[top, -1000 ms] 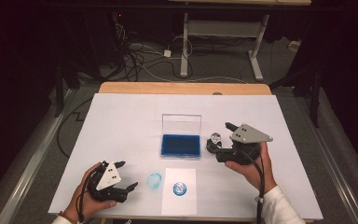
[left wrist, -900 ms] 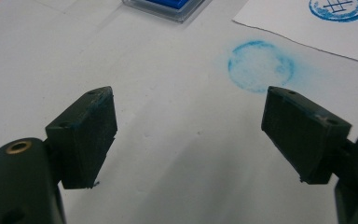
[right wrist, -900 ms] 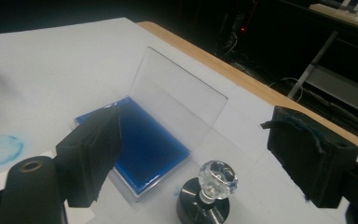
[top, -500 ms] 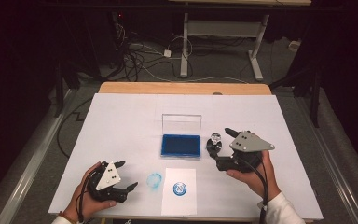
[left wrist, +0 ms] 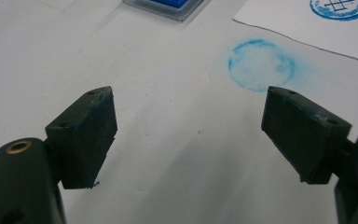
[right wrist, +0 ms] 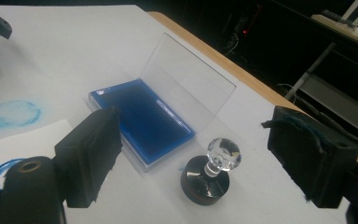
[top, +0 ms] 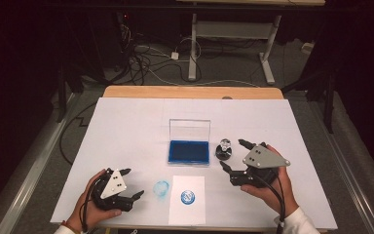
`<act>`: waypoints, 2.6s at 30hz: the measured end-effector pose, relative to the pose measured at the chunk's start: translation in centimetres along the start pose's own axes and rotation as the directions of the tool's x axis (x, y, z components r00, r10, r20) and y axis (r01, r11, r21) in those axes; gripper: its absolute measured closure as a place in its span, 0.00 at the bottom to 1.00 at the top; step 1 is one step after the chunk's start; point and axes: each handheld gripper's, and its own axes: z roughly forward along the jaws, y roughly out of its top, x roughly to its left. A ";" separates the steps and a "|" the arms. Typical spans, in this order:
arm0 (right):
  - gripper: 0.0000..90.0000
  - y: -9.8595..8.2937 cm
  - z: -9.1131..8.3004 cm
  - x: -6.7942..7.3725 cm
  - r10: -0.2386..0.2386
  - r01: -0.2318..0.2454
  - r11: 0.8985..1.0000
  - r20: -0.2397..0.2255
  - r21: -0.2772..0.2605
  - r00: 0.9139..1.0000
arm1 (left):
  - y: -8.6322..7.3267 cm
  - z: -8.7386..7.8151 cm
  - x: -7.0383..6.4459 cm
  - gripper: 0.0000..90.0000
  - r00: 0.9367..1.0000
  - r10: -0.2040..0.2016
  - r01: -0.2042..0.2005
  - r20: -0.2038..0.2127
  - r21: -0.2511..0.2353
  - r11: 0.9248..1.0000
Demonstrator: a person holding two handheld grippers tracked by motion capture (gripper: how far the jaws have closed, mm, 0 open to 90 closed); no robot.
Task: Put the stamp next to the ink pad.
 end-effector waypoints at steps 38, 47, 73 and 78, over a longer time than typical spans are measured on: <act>0.20 -5.0 -2.6 0.0 0.014 -0.016 0.999 0.047 0.035 0.999 | 0.1 0.1 -0.1 0.20 1.000 0.003 -0.003 0.001 0.005 1.000; 0.20 -7.3 -3.0 -0.6 0.047 -0.051 0.996 0.061 0.070 0.997 | 0.1 0.2 0.0 0.20 1.000 -0.005 0.005 0.004 -0.003 1.000; 0.18 -9.9 -3.6 -0.7 0.072 -0.083 0.991 0.103 0.109 0.992 | 0.1 -0.5 0.0 0.20 1.000 0.008 -0.009 -0.028 -0.022 1.000; 0.18 -9.7 -3.6 -0.5 0.067 -0.076 0.993 0.097 0.095 0.993 | 0.1 -0.4 0.0 0.20 1.000 -0.002 0.002 -0.017 -0.015 1.000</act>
